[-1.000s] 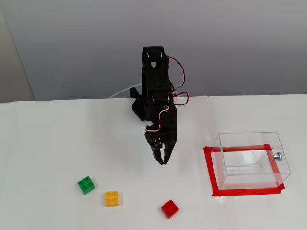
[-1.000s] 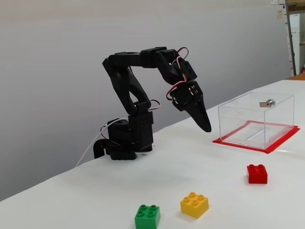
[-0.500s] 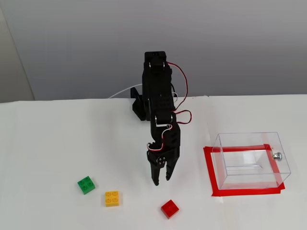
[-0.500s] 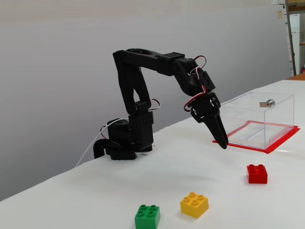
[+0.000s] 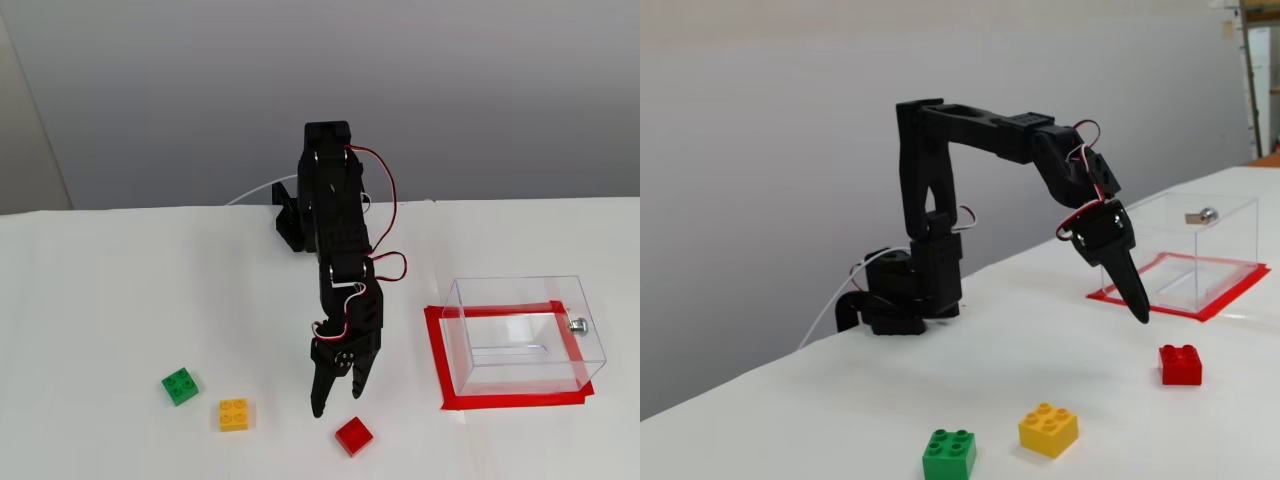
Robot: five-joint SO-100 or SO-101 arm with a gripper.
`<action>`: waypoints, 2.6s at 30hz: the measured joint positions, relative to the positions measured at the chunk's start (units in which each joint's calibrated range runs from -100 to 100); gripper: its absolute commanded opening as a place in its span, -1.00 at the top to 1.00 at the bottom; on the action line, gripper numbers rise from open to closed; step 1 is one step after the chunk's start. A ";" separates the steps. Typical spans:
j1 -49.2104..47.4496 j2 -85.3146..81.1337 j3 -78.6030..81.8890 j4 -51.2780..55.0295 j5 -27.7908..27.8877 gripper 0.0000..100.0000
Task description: Pick the red lego brick and place it into the transparent box
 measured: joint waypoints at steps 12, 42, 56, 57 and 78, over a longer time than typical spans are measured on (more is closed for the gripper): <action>-3.31 4.31 -1.41 -0.60 0.05 0.24; -4.06 15.22 -2.65 -11.91 -1.17 0.26; -4.06 18.60 -3.62 -14.14 -2.69 0.27; -4.06 18.60 -3.71 -14.40 -2.69 0.27; -5.45 18.86 -3.71 -15.17 -2.69 0.43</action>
